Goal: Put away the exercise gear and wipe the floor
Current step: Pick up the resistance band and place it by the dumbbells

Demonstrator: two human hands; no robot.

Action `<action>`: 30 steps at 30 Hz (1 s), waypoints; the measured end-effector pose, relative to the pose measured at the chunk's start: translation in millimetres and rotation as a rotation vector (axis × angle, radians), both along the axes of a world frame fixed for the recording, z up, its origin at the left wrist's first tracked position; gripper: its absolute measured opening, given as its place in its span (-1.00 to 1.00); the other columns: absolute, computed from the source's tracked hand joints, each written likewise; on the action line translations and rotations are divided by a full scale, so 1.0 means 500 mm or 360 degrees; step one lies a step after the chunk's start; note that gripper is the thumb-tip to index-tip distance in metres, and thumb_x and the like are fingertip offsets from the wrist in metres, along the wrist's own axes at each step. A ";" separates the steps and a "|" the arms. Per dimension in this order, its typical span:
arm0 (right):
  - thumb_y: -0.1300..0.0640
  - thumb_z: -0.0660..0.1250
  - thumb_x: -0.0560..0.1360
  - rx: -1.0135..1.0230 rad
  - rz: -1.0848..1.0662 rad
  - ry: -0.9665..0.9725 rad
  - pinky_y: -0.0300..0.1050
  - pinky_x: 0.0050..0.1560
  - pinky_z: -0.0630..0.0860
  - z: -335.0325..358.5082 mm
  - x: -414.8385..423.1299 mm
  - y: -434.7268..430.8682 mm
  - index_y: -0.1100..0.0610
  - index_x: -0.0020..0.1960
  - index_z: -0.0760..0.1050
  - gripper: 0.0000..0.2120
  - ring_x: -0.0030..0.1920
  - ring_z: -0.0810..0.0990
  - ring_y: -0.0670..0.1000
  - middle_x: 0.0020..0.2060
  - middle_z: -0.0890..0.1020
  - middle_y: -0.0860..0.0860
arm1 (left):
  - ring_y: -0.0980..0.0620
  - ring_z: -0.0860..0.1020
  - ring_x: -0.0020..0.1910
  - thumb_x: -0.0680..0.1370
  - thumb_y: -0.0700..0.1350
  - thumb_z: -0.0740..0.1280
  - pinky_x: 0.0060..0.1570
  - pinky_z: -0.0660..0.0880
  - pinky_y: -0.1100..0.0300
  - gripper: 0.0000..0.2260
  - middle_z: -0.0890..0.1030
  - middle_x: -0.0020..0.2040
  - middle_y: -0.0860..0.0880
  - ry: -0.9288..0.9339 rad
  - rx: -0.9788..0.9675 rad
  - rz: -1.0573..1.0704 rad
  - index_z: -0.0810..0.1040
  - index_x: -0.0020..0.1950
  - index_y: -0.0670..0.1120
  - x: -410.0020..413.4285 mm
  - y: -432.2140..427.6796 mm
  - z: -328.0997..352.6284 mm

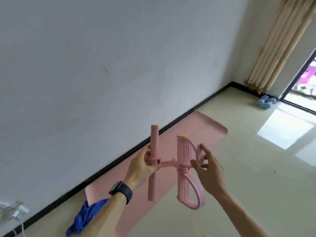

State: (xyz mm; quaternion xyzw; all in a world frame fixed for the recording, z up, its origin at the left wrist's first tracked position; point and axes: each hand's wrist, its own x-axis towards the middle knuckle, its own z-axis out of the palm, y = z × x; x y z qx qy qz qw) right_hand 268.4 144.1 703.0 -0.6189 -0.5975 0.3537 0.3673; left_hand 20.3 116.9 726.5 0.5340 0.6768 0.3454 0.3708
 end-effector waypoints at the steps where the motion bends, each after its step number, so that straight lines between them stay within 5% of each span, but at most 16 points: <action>1: 0.02 0.47 0.50 0.0016 -0.0055 -0.0003 -0.22 -0.06 0.49 0.013 0.025 0.008 -0.18 0.48 0.32 -0.39 -0.11 0.64 -0.16 0.12 0.56 -0.14 | 0.35 0.58 -0.04 0.42 -0.07 0.55 -0.05 0.50 0.43 -0.45 0.65 -0.05 0.24 0.0010 0.0020 -0.0072 0.42 0.33 0.19 0.022 0.024 0.022; 5: 0.02 0.46 0.50 0.0079 -0.0249 0.0007 -0.05 0.01 0.56 0.057 0.134 0.044 -0.16 0.47 0.34 -0.40 -0.11 0.65 -0.11 0.12 0.55 -0.13 | 0.45 0.53 -0.05 0.43 -0.11 0.54 -0.14 0.41 0.58 -0.44 0.61 0.00 0.22 0.0063 0.0129 -0.0301 0.41 0.34 0.19 0.137 0.128 0.089; 10: 0.05 0.49 0.49 0.0201 -0.0501 0.0077 -0.11 -0.05 0.51 0.105 0.296 0.113 -0.14 0.47 0.35 -0.39 -0.11 0.65 -0.10 0.07 0.61 -0.07 | 0.35 0.58 -0.05 0.43 -0.12 0.53 0.00 0.49 0.46 -0.39 0.61 0.02 0.25 0.0098 0.0259 -0.0523 0.40 0.42 0.18 0.318 0.270 0.144; 15: 0.02 0.47 0.50 0.0293 -0.0596 0.0073 -0.24 -0.12 0.47 0.154 0.480 0.218 -0.07 0.53 0.27 -0.33 -0.08 0.64 -0.15 0.16 0.60 -0.07 | 0.35 0.58 -0.07 0.45 -0.12 0.53 -0.09 0.43 0.54 -0.41 0.58 0.05 0.25 0.0081 0.0363 -0.0665 0.40 0.41 0.17 0.516 0.413 0.186; 30: -0.01 0.47 0.49 0.0584 -0.0864 -0.0169 -0.10 0.04 0.56 0.262 0.886 0.608 -0.01 0.50 0.36 -0.38 -0.09 0.67 -0.07 0.19 0.58 -0.07 | 0.33 0.58 0.00 0.50 -0.12 0.49 -0.06 0.48 0.51 -0.41 0.62 0.03 0.20 -0.0183 0.0542 -0.0817 0.38 0.48 0.08 0.936 0.831 0.261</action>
